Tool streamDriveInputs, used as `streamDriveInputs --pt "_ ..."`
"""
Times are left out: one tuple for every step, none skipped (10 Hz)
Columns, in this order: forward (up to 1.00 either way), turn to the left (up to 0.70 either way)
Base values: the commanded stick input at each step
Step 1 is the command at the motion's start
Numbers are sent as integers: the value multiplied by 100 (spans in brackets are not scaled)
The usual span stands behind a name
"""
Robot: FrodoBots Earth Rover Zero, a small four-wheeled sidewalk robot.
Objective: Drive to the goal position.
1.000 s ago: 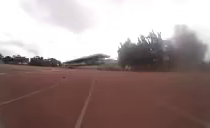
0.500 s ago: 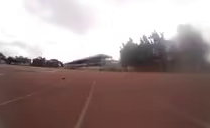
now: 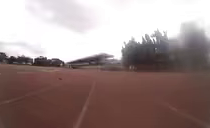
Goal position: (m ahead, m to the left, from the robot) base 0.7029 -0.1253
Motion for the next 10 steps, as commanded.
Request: streamDriveInputs --pt "100 0" --pt "100 0" --pt "100 0" --pt "100 0" --pt "100 0" --pt "100 0" --pt "100 0" --pt "100 0" --pt "100 0" --pt "100 0"
